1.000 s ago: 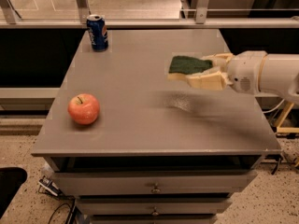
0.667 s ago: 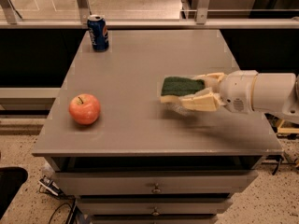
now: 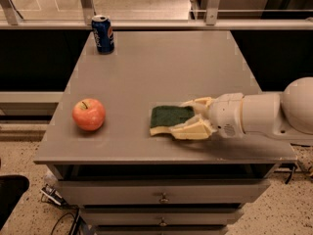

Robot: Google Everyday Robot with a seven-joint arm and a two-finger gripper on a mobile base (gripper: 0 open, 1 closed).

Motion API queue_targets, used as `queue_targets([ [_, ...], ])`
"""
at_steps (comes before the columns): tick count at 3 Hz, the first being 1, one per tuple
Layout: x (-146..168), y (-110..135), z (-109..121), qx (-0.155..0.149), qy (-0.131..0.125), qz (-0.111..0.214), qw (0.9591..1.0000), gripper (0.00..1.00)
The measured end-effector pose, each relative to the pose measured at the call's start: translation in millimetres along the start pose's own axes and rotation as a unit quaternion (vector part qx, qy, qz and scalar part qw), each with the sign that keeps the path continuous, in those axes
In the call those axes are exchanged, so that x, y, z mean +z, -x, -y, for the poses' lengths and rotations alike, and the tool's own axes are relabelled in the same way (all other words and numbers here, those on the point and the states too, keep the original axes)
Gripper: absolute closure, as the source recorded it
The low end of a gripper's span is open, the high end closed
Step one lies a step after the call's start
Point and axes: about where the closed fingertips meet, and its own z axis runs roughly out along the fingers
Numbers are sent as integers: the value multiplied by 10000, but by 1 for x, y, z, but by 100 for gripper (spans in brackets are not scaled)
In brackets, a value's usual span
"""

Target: Move sponge near apple

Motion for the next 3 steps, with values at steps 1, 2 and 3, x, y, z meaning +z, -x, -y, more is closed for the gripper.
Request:
queue_targets([
  [1,21,3,-14,-116,368,132,9992,100],
  [2,41,11,-22,-222,672,324,9970,100],
  [3,59,21,-29,-340,967,493,9935,99],
])
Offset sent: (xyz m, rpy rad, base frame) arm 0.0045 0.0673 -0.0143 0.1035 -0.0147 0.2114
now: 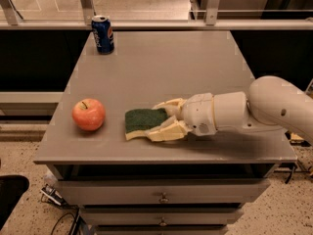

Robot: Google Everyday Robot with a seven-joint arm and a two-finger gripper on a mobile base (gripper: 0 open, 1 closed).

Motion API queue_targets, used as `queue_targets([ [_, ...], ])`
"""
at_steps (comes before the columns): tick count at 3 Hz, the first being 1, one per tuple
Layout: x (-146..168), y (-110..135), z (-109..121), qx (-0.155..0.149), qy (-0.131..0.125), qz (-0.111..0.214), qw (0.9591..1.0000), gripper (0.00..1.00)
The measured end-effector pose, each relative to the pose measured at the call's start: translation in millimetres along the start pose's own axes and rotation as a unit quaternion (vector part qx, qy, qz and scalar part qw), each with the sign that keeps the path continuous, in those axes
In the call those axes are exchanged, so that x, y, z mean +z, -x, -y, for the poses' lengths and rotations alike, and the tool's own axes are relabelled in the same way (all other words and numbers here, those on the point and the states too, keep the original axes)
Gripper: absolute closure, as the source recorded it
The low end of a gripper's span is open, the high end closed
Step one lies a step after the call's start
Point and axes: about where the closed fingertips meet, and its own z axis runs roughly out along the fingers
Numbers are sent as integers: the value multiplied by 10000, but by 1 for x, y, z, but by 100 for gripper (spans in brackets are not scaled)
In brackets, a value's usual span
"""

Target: Move sponge near apple

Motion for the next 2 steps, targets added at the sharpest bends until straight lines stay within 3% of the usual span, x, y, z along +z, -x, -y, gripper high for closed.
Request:
queue_targets([
  [2,1,1,-2,-9,3,-20,10000,56],
])
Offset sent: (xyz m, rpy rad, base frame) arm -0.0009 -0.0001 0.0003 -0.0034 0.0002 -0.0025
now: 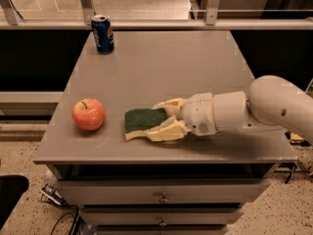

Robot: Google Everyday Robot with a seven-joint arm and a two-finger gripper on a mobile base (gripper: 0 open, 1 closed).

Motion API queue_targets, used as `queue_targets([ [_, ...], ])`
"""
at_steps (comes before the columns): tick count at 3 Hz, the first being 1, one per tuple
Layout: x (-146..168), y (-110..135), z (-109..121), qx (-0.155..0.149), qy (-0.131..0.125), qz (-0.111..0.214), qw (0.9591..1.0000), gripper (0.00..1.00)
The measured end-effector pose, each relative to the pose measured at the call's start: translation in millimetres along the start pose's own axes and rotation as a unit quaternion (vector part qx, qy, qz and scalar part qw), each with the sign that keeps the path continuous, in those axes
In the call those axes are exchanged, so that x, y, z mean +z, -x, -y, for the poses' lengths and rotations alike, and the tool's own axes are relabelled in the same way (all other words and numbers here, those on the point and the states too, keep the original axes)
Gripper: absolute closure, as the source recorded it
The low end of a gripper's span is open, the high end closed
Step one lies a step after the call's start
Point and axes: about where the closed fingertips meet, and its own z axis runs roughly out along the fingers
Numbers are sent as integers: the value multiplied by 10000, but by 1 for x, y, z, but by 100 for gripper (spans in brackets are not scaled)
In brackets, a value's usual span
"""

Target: Move sponge near apple

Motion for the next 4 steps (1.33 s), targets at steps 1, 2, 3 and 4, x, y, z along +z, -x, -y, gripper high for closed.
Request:
queue_targets([
  [1,2,1,-1,-11,18,-2,10000,31],
  [2,3,2,-2,-21,34,-3,10000,8],
  [3,4,3,-3,-30,48,-4,10000,0],
  [4,4,3,-3,-30,49,-4,10000,0],
])
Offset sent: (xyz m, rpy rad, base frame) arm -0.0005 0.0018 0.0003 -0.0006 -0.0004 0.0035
